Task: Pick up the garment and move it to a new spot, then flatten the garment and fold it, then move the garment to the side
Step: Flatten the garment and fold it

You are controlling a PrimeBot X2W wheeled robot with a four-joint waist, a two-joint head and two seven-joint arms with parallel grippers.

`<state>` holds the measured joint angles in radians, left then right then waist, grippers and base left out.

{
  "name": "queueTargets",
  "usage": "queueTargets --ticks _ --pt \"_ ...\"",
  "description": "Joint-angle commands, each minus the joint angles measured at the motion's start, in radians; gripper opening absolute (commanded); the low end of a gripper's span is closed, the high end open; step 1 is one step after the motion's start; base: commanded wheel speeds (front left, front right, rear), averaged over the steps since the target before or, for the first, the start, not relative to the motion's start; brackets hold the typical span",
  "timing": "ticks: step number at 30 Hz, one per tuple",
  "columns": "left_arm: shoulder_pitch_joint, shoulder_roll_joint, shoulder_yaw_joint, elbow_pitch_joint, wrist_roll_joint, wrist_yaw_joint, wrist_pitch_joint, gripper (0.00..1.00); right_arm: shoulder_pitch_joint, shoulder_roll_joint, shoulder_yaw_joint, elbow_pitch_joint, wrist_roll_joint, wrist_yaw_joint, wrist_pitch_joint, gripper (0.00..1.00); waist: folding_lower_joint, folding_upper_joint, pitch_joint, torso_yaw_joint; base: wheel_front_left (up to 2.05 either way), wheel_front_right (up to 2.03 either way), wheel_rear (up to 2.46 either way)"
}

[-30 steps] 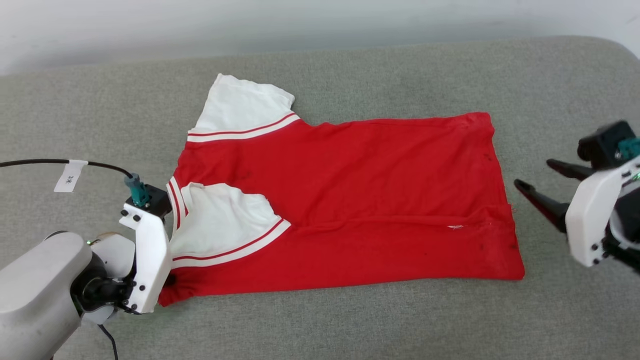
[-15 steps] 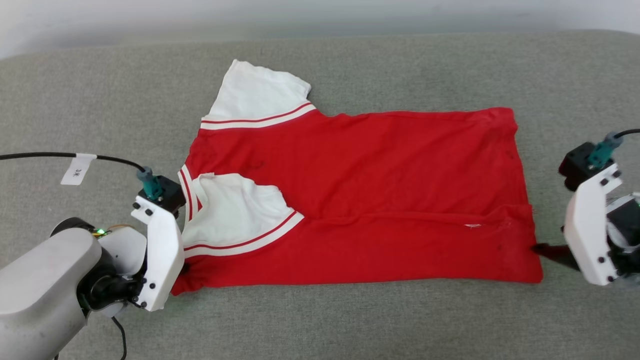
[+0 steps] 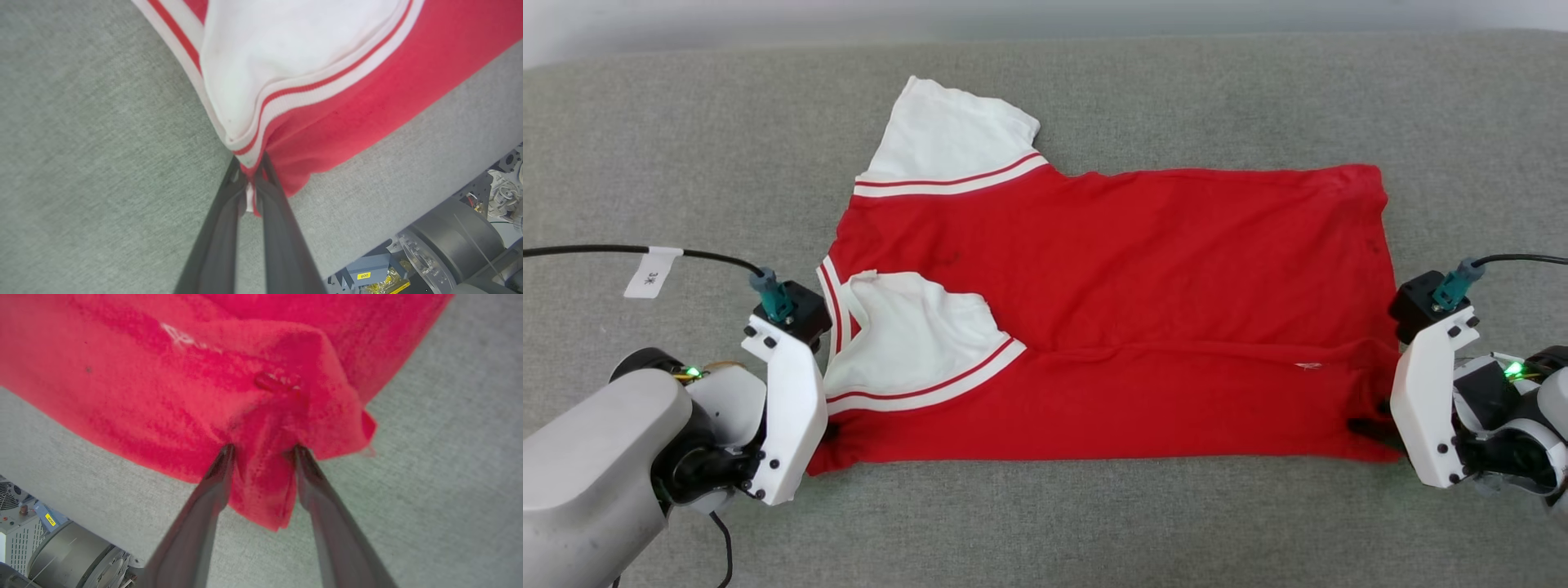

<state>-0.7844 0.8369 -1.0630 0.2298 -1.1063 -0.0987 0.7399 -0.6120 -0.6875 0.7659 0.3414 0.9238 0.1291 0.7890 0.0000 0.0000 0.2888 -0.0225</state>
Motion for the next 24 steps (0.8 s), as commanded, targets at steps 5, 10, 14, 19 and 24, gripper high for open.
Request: queueTargets --ticks 5,10,14,19,24 --pt "0.043 0.021 0.006 -0.003 -0.030 -0.003 -0.020 0.00 -0.009 -0.049 0.031 -0.062 0.039 0.001 -0.056 0.00 0.0000 0.0000 -0.069 -0.021 0.00 0.00 0.00" --pt "0.085 0.047 0.013 -0.043 -0.060 0.008 -0.035 0.00 0.016 -0.118 0.049 -0.143 0.073 0.001 -0.070 0.00 0.0000 0.0000 -0.107 -0.029 0.00 0.00 0.00" --pt "0.132 0.080 0.001 -0.104 -0.078 0.023 -0.030 0.00 0.063 -0.192 0.056 -0.211 0.110 0.001 -0.078 0.00 0.0000 0.0000 -0.125 -0.031 0.00 0.00 0.00" --pt "0.191 0.109 -0.016 -0.155 -0.089 0.052 -0.037 0.00 0.130 -0.235 0.047 -0.210 0.137 0.001 -0.103 0.00 0.0000 0.0000 -0.123 -0.031 0.00 0.00 0.00" --pt "0.227 0.086 -0.031 -0.140 -0.086 0.069 -0.057 0.00 0.163 -0.194 0.069 -0.159 0.106 0.001 -0.121 0.00 0.0000 0.0000 -0.109 -0.032 0.00 0.00 0.00"
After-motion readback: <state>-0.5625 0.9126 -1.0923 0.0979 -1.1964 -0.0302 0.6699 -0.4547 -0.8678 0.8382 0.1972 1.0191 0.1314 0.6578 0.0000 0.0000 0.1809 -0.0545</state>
